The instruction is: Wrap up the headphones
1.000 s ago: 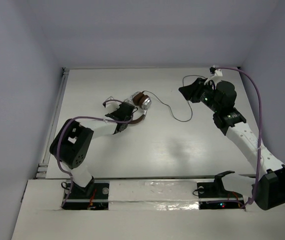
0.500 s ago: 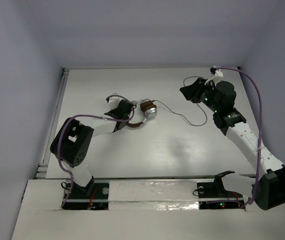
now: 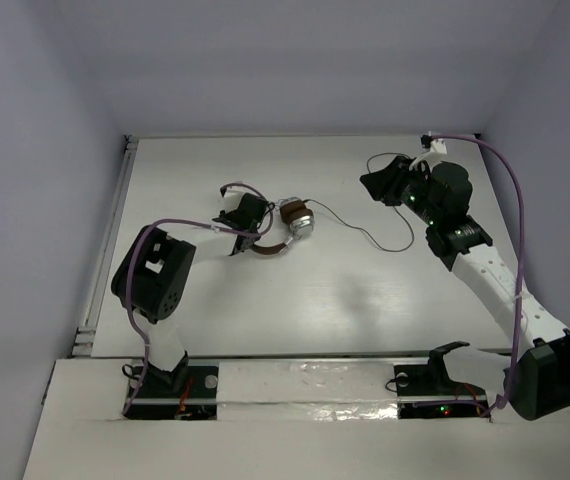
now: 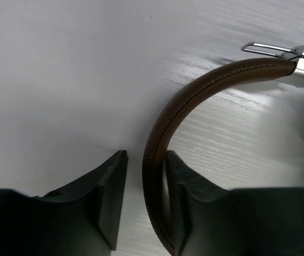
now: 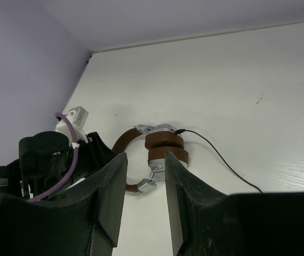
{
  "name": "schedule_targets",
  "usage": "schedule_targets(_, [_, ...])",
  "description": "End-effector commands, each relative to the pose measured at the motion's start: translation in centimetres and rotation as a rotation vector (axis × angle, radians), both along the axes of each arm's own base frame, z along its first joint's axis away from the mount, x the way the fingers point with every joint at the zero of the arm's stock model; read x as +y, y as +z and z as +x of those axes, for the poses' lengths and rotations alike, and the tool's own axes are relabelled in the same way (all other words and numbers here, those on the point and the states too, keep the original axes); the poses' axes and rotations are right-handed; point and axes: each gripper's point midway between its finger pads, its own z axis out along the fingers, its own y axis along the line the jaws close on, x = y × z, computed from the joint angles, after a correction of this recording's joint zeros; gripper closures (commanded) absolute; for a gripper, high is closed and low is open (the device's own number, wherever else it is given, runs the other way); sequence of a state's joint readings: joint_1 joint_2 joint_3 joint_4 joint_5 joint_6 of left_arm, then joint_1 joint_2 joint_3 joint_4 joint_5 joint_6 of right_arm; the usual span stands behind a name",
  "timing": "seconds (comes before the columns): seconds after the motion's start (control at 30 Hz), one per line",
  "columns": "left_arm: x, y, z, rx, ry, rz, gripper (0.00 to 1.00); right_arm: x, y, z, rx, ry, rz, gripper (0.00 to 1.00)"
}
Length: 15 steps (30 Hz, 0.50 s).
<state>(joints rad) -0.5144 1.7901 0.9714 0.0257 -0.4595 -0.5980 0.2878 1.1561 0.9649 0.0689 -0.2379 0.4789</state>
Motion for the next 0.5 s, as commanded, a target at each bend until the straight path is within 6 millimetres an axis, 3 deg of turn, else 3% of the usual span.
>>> schedule_targets(0.0, [0.2, -1.2, -0.2, 0.051, -0.011, 0.014, 0.72, -0.3, 1.5, -0.1, -0.047, -0.014, 0.015, 0.6])
schedule_targets(0.1, [-0.1, -1.2, -0.1, 0.056, -0.024, 0.008, 0.99, -0.4, 1.5, -0.1, -0.046, -0.02, 0.014, 0.6])
schedule_targets(0.23, [-0.3, -0.9, -0.6, 0.058, -0.04, -0.014, 1.0, -1.5, 1.4, 0.3, -0.055, -0.081, -0.021, 0.6])
schedule_targets(0.27, [-0.9, -0.5, -0.8, 0.06, -0.063, -0.043, 1.0, -1.7, 1.5, 0.4, -0.063, -0.088, -0.027, 0.7])
schedule_targets(0.33, [-1.8, 2.1, -0.8, 0.019, -0.117, -0.091, 1.0, -1.3, 1.7, 0.0, -0.09, -0.057, -0.037, 0.99])
schedule_targets(0.37, [-3.0, 3.6, -1.0, 0.006, -0.169, -0.147, 1.0, -0.4, 2.3, -0.5, -0.12, 0.003, -0.03, 1.0])
schedule_targets(0.4, [-3.7, 7.4, -0.6, -0.071, -0.216, -0.186, 1.0, 0.2, 2.4, -0.9, -0.136, 0.048, -0.029, 1.0])
schedule_targets(0.47, [-4.1, 11.0, -1.4, -0.103, -0.269, -0.218, 1.0, 1.9, 2.8, -2.2, -0.18, 0.179, -0.022, 1.0])
